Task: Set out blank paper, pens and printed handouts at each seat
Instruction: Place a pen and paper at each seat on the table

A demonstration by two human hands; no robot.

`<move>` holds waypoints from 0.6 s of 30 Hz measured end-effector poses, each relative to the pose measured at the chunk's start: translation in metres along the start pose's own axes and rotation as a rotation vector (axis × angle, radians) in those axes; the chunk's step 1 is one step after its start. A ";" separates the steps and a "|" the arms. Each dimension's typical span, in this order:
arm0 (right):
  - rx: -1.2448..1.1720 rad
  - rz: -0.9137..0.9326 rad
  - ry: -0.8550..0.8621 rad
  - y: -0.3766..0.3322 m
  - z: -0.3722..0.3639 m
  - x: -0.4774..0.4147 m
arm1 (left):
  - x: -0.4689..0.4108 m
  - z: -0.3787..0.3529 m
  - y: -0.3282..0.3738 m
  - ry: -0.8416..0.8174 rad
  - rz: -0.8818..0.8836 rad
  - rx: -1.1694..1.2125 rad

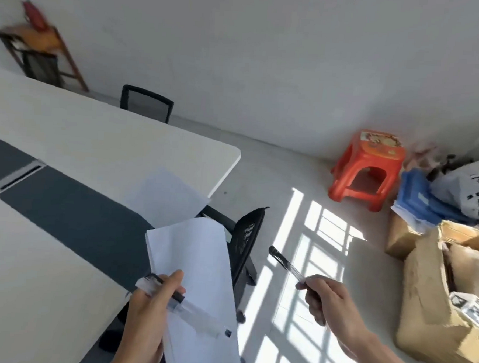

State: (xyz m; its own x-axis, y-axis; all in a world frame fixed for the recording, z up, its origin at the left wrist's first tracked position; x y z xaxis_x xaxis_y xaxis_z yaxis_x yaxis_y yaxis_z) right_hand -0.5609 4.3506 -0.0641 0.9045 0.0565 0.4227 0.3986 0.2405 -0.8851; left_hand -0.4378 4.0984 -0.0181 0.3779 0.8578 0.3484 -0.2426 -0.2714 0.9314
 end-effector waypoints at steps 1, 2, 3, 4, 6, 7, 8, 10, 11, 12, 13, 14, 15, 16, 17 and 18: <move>0.027 0.023 -0.022 -0.015 -0.009 -0.015 | -0.012 -0.003 0.004 0.031 0.005 0.007; 0.065 0.062 -0.049 -0.030 -0.017 -0.028 | -0.023 -0.008 0.009 0.058 0.006 0.013; 0.103 0.106 -0.081 -0.046 -0.025 -0.042 | -0.032 -0.013 0.015 0.082 0.006 0.026; 0.135 0.140 -0.110 -0.060 -0.033 -0.056 | -0.042 -0.018 0.021 0.110 0.010 0.048; 0.184 0.162 -0.127 -0.080 -0.049 -0.088 | -0.058 -0.027 0.028 0.137 0.047 0.081; 0.207 0.167 -0.135 -0.088 -0.058 -0.104 | -0.063 -0.030 0.033 0.146 0.064 0.090; 0.233 0.179 -0.154 -0.096 -0.068 -0.119 | -0.068 -0.032 0.037 0.163 0.077 0.108; 0.296 0.215 -0.204 -0.112 -0.092 -0.151 | -0.080 -0.033 0.044 0.236 0.092 0.148; 0.322 0.234 -0.224 -0.118 -0.105 -0.169 | -0.086 -0.033 0.046 0.284 0.102 0.159; 0.340 0.254 -0.243 -0.124 -0.119 -0.187 | -0.092 -0.033 0.047 0.333 0.112 0.168; 0.362 0.275 -0.263 -0.129 -0.134 -0.208 | -0.097 -0.034 0.046 0.378 0.113 0.177; 0.388 0.296 -0.287 -0.133 -0.151 -0.230 | -0.102 -0.036 0.045 0.421 0.108 0.180; 0.419 0.314 -0.314 -0.137 -0.169 -0.252 | -0.106 -0.039 0.045 0.464 0.101 0.173; 0.447 0.326 -0.344 -0.138 -0.187 -0.275 | -0.110 -0.044 0.045 0.509 0.100 0.164; 0.474 0.333 -0.374 -0.139 -0.205 -0.298 | -0.112 -0.050 0.046 0.554 0.103 0.159; 0.504 0.334 -0.404 -0.139 -0.225 -0.320 | -0.115 -0.056 0.047 0.595 0.113 0.162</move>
State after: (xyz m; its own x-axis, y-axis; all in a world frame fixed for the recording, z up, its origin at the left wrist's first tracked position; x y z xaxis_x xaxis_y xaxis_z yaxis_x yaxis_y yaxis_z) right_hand -0.8720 4.0812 -0.1201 0.8005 0.5345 0.2710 -0.0954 0.5601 -0.8229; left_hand -0.5426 4.0116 -0.0203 -0.2155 0.9034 0.3706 -0.0957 -0.3972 0.9127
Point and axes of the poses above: each hand's wrist, its own x-axis away from the middle knuckle, its own z-axis out of the back of the hand, y = z × x, the point moved 1 cm from there along -x, towards the middle knuckle, and after that the axes turned 14 degrees about y, right-handed, at the moved point
